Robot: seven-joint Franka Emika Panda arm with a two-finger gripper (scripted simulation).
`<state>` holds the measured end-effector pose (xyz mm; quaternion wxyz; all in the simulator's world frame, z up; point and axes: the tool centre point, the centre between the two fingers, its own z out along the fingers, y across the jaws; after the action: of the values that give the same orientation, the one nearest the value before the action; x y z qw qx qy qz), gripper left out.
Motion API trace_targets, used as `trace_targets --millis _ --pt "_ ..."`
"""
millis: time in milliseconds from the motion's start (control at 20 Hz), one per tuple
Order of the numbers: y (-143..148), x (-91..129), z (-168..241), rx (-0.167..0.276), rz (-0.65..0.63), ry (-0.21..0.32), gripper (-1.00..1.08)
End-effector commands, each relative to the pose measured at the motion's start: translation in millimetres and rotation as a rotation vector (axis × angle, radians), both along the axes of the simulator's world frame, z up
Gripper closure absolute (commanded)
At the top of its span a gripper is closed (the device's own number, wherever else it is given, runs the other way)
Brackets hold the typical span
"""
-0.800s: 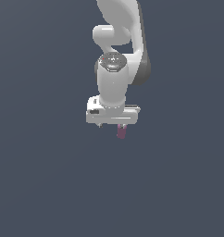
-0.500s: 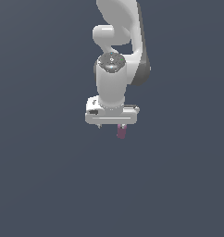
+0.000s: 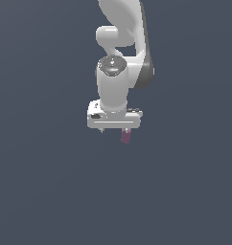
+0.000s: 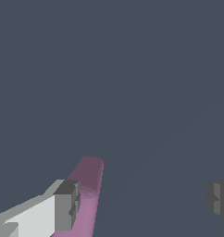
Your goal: Pick up the object and move it to a goal position.
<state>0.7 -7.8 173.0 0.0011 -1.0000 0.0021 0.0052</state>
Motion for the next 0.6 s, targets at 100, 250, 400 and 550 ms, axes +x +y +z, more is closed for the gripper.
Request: trace_targets --millis 100,250,400,550 --pt "6.7 -6.5 -2.4 0.000 -0.012 -0.001 -0.92" --pt "14.2 -14.7 -5.2 -0.001 -0.028 -0.002 -0.92" --pt "24.0 -25.9 -8.9 -0.001 -0.049 -0.003 -0.92" --pt "35.6 -40.7 -13.6 -0.002 -0.075 -0.005 -0.92"
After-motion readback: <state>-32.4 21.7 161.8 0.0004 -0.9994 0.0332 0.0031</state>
